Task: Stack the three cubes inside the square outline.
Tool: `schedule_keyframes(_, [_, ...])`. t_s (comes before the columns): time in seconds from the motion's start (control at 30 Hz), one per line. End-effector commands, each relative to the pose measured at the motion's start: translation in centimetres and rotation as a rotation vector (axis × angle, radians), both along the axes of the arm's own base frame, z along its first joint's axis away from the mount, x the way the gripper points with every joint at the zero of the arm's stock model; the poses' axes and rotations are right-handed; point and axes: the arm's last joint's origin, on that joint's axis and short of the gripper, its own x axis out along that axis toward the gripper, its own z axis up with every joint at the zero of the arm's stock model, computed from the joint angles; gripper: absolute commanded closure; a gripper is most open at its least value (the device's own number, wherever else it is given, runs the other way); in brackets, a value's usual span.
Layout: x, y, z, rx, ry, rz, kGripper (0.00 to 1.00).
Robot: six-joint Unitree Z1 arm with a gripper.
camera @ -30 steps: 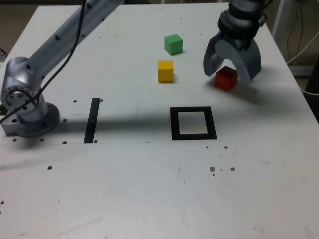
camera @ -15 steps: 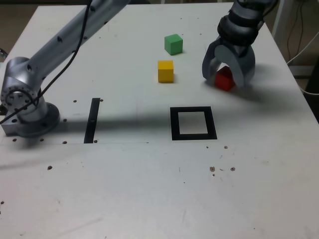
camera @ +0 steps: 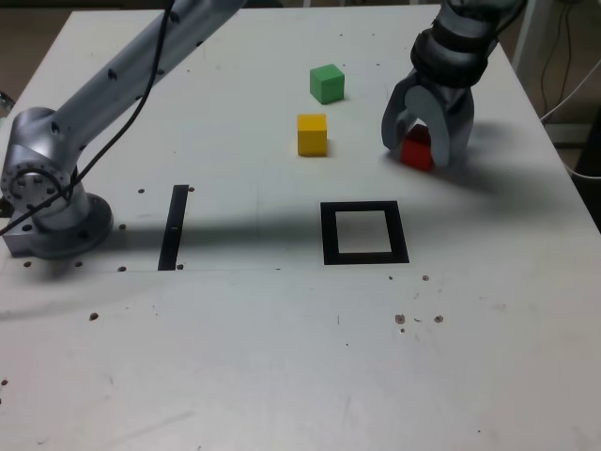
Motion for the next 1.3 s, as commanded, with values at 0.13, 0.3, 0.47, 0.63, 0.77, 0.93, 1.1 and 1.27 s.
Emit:
schedule_keyframes(0.13, [0.0,-0.1,-0.3,0.001,0.012,0.005,0.56])
schedule_keyframes(0.3, [0.0,-0.1,-0.3,0.004,0.01,0.006,0.56])
schedule_keyframes(0.47, [0.0,-0.1,0.0,0.006,0.007,0.009,0.56])
schedule_keyframes(0.63, [-0.7,-0.2,1.2,0.012,-0.005,0.04,0.56])
schedule_keyframes(0.77, [-1.8,-0.6,2.5,0.005,-0.011,0.1,0.56])
schedule_keyframes(0.93, [-3.8,-1.7,4.3,-0.007,-0.025,0.177,0.56])
schedule_keyframes(1.1, [-5.8,-3.0,6.2,-0.008,-0.042,0.23,0.56])
schedule_keyframes(1.27, [-7.8,-4.3,7.8,-0.011,-0.056,0.275,0.56])
